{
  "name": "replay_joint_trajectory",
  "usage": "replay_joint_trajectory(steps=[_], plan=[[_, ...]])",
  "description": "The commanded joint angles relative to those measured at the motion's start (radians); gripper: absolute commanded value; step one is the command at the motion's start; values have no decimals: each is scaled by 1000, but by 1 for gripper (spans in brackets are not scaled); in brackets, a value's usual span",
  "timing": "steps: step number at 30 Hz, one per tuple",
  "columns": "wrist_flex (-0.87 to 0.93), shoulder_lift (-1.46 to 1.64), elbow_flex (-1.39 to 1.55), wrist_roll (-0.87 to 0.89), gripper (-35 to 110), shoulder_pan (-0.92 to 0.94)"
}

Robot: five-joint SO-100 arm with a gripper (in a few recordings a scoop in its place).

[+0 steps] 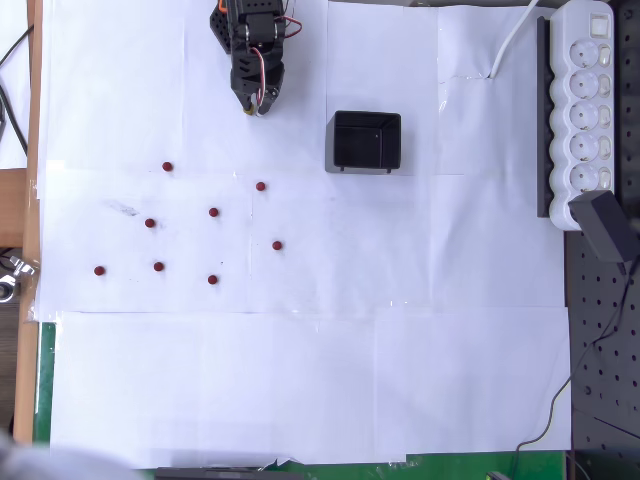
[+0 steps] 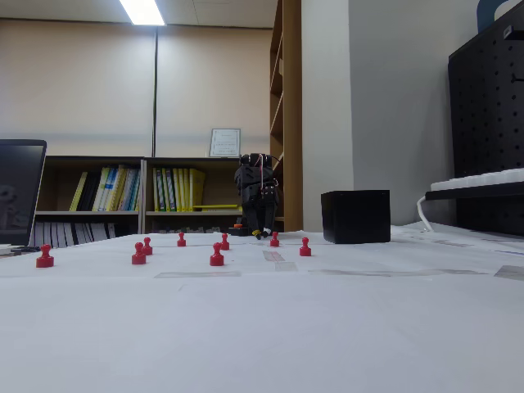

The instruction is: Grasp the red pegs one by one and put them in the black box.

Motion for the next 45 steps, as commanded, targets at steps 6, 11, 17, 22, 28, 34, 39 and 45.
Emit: replay_joint_trajectory(steps=[6,11,17,22,28,34,39,45], plan=[[-206,187,-11,281,3,-15],[-400,331,-11,414,3,32],[-644,555,-2,482,8,57],[-884,727,-2,503,10,81],[-1164,904,2,486,10,75],[-1324,1026,3,472,14,66],[-1425,1135,35,453,14,55],[-1434,1253,132,414,14,40]])
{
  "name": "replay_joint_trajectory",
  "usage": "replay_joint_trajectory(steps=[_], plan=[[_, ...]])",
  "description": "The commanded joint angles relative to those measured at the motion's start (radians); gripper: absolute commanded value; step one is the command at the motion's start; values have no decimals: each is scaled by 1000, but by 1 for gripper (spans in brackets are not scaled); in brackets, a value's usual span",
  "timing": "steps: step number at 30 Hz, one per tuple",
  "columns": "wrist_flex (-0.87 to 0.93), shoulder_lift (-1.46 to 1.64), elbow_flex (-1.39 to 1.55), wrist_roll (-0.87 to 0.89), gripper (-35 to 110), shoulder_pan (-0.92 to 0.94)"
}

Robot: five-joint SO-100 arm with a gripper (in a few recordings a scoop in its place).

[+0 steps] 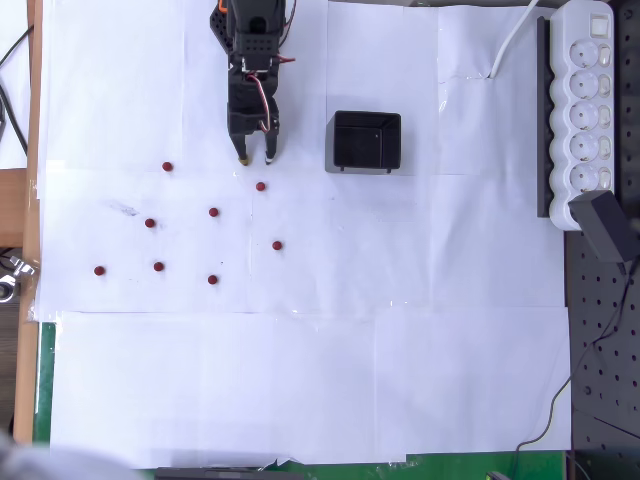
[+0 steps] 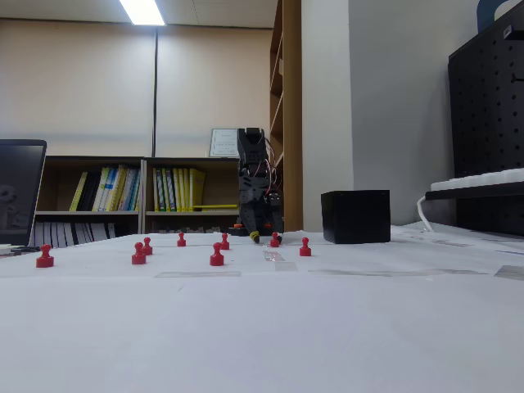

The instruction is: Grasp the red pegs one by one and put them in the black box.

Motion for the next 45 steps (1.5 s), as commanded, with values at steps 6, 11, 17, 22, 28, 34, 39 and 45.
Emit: replay_joint_trajectory(steps=[6,11,17,22,28,34,39,45], plan=[[-28,152,137,-49,14,-34],[-25,218,202,-66,14,-54],[-35,282,258,-72,14,-67],[-35,328,314,-83,14,-67],[-40,377,357,-87,14,-61],[-63,393,357,-78,12,-58],[-63,393,354,-75,12,-58],[-52,387,351,-75,8,-58]])
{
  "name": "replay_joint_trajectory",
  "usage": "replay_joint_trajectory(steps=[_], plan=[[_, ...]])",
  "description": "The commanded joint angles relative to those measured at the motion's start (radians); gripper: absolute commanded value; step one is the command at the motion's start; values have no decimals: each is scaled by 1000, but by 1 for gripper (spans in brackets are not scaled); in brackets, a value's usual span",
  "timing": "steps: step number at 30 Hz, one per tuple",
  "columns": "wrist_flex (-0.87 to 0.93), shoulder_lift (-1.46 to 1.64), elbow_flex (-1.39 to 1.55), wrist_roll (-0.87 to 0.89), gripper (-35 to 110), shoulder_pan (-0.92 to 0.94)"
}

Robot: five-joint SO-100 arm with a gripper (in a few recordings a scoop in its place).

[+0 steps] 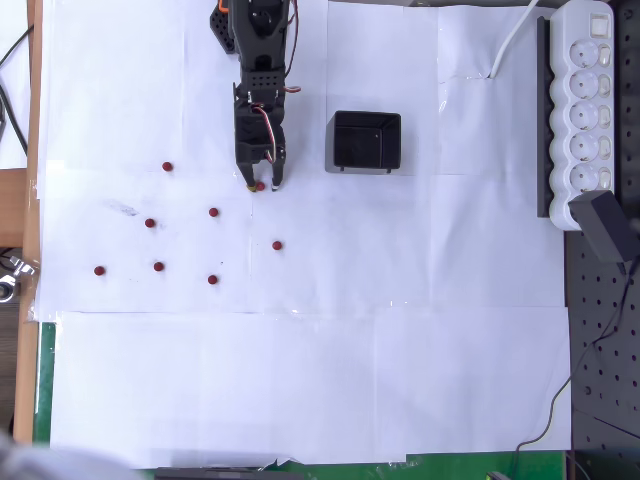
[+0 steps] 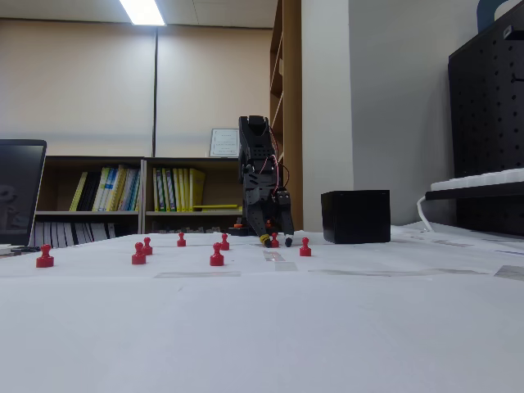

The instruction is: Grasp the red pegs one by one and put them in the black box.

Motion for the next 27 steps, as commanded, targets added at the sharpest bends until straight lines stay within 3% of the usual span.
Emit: replay_joint_trajectory(steps=[1,12,15,18,23,27], plan=[[-5,14,32,-6,6,-9],[11,14,32,-20,0,-6],[95,-29,52,-26,0,2],[376,-114,167,-77,0,6],[1035,-232,522,-264,0,-32],[1350,-275,779,-416,0,-97]])
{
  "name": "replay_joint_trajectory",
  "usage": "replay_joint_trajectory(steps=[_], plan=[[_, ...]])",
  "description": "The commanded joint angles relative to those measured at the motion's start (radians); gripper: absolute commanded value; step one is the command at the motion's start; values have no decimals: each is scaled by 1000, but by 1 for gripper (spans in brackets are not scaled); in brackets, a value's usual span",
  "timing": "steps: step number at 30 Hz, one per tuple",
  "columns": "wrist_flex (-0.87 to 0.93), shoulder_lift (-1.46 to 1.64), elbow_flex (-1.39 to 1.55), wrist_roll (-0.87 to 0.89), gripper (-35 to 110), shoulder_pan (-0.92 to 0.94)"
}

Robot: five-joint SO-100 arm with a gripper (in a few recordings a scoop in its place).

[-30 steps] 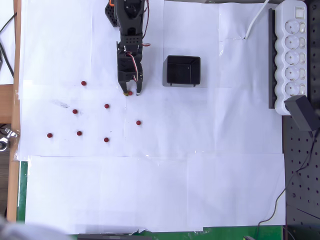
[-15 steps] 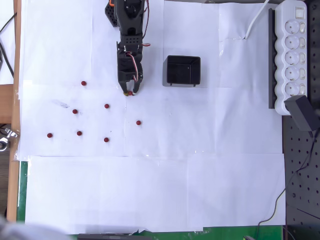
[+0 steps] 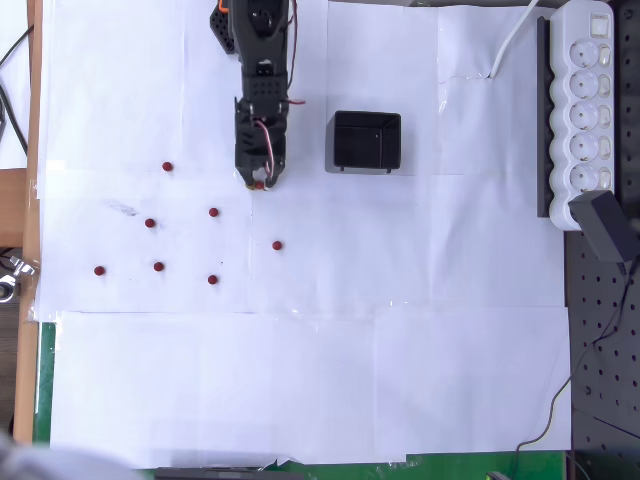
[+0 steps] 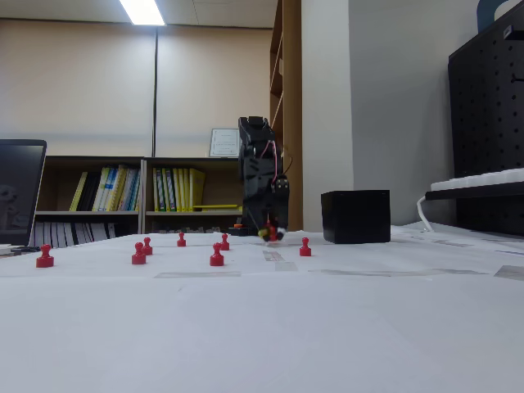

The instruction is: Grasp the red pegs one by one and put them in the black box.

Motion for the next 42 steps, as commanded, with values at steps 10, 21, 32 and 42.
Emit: replay_joint_trajectory(steps=[10,21,32,42], plan=[[761,-98,736,-374,0,-305],[635,114,689,-569,0,-577],[360,235,486,-566,1,-646],[342,225,454,-572,14,-646]])
